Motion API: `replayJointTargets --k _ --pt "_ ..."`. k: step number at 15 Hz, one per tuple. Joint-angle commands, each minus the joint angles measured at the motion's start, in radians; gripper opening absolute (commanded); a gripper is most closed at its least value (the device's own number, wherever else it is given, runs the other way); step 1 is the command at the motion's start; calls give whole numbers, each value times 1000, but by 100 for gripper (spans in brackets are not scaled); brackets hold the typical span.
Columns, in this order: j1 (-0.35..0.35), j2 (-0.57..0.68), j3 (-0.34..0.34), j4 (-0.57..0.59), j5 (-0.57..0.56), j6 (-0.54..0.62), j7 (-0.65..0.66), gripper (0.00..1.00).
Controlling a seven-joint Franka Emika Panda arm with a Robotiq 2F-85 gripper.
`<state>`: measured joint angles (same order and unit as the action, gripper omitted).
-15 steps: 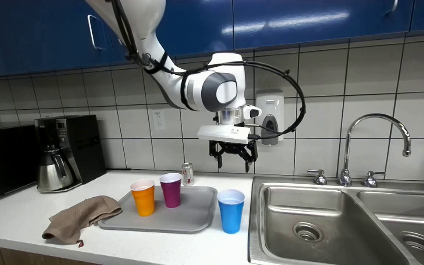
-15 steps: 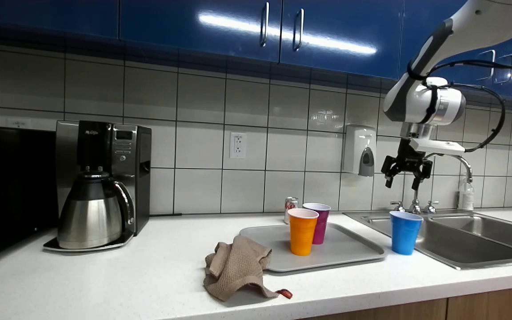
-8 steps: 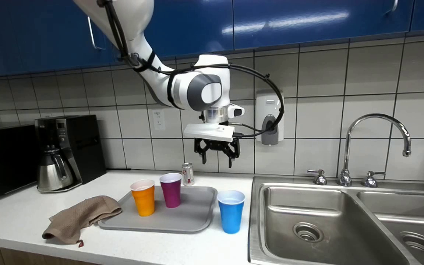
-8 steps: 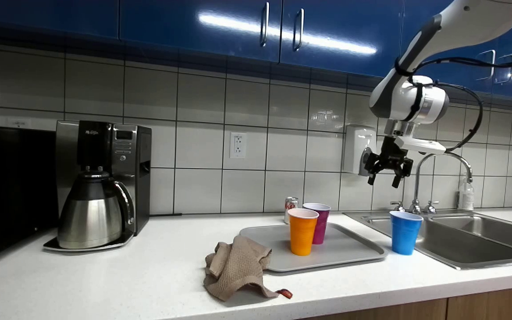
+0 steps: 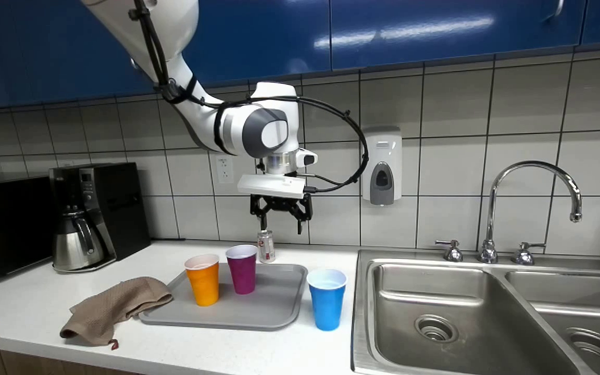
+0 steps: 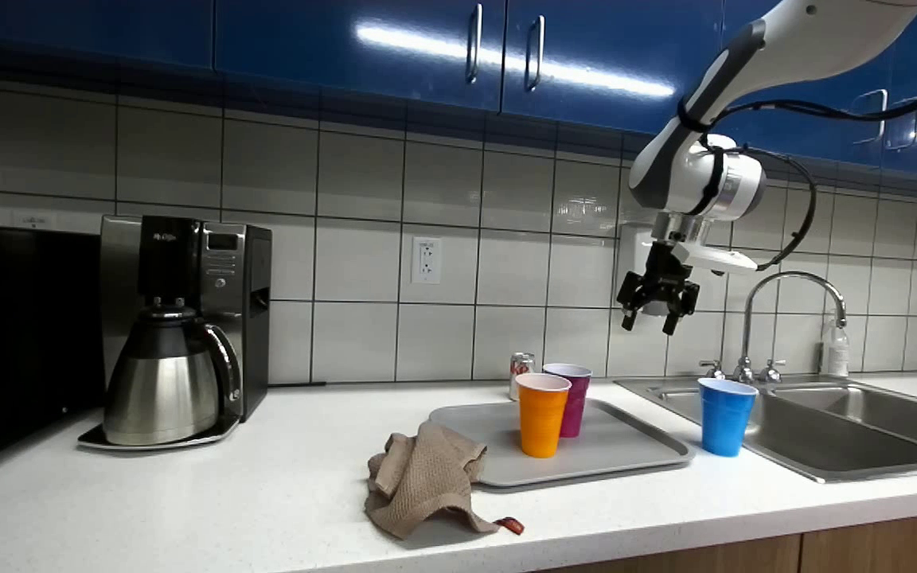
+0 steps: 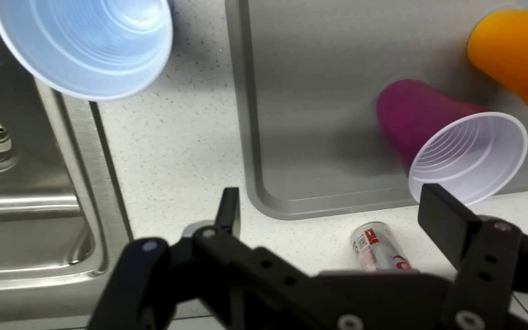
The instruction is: Remove the cups from the tray
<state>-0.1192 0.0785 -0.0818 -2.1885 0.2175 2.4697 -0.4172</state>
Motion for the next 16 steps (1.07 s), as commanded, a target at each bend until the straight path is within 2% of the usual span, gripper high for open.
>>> replayJointTargets --k 1,7,16 --pt "23 15 26 12 -3 21 19 100" --pt "61 81 59 53 -19 38 55 100" --pt "62 183 79 112 -42 59 70 100"
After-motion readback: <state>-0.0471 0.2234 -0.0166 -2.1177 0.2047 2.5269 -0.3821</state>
